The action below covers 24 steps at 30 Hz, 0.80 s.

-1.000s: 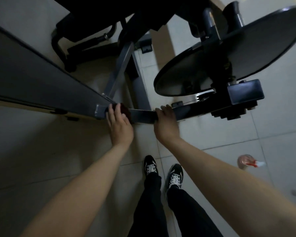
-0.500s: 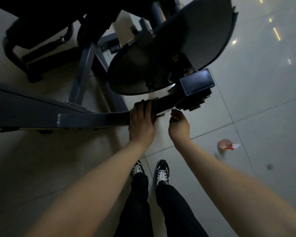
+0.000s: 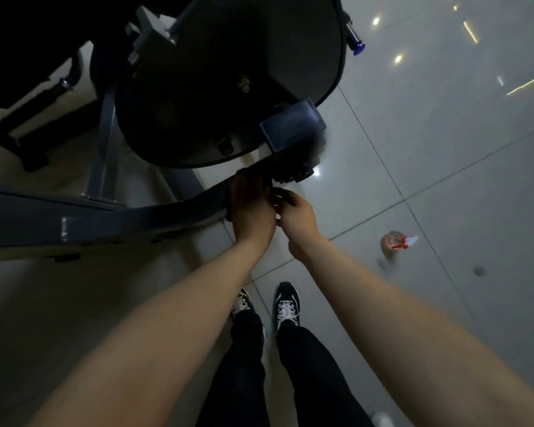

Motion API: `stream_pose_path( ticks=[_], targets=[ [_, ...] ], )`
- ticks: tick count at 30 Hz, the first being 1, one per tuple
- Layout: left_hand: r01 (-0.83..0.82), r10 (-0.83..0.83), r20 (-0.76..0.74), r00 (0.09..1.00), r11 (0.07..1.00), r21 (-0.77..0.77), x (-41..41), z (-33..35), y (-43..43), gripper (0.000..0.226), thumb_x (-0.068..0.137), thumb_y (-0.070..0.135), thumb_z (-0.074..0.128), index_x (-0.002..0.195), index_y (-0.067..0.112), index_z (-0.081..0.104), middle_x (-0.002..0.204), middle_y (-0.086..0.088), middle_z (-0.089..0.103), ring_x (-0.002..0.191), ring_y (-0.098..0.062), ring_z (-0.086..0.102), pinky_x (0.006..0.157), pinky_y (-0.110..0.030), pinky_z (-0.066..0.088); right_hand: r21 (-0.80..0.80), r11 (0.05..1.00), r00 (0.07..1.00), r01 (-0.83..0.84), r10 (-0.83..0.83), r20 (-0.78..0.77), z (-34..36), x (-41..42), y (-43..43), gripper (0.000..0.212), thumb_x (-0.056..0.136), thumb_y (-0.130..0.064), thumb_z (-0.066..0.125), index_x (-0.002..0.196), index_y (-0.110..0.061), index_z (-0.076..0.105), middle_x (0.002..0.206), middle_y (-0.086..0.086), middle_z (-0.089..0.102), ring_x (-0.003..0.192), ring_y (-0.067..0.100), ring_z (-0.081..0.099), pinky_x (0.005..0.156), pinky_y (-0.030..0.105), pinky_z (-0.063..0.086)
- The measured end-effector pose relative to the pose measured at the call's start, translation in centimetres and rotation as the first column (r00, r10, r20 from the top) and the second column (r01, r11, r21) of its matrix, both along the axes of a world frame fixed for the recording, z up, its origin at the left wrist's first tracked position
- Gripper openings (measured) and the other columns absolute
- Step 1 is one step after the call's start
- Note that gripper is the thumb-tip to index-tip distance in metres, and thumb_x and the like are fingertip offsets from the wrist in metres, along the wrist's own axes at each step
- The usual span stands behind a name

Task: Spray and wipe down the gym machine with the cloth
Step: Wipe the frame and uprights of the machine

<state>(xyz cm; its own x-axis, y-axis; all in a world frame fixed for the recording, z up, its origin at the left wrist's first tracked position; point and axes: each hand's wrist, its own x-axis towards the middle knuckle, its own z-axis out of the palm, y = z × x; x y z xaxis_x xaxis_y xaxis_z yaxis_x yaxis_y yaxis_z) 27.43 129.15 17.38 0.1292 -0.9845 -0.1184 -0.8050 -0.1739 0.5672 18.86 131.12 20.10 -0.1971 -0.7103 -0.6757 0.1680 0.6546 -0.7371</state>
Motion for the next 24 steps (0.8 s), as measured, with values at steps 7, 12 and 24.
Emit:
stream_pose_path(
  ticks=[7,12,24],
  targets=[
    [-0.096,0.245,-0.411,0.878,0.931,0.351,-1.3,1.0,8.6,0.029,0.106,0.009,0.043,0.13,0.013,0.059,0.126,-0.003,0.059,0.111,-0.016,0.055,0.074,-0.001,0.037,0.309,0.924,0.951,0.227,-0.278,0.133,-1.8,-2.2,5.1,0.026,0.096,-0.004,0.045,0.101,-0.012,0.069,0.091,0.009,0.069,0.082,0.019,0.065,0.066,0.028,0.052],
    [-0.293,0.568,-0.484,0.666,0.796,0.53,-1.4,-1.1,9.4,0.029,0.105,0.02,0.05,0.134,0.023,0.049,0.128,-0.005,0.058,0.115,-0.027,0.06,0.096,-0.039,0.053,0.234,0.965,0.982,0.117,-0.148,0.121,-3.5,-2.6,8.5,0.022,0.097,-0.007,0.052,0.108,-0.018,0.067,0.1,0.007,0.071,0.083,0.015,0.063,0.059,0.023,0.046],
    [-0.234,0.538,-0.694,0.479,0.84,0.489,0.1,-4.1,8.6,0.046,0.1,0.019,0.055,0.144,0.018,0.042,0.132,-0.005,0.061,0.118,-0.018,0.061,0.094,-0.031,0.053,-0.01,0.995,0.989,0.103,-0.101,0.112,-7.8,-0.4,7.4,0.03,0.105,-0.028,0.047,0.131,-0.015,0.056,0.121,0.007,0.065,0.108,0.016,0.063,0.093,0.037,0.057]
  ],
)
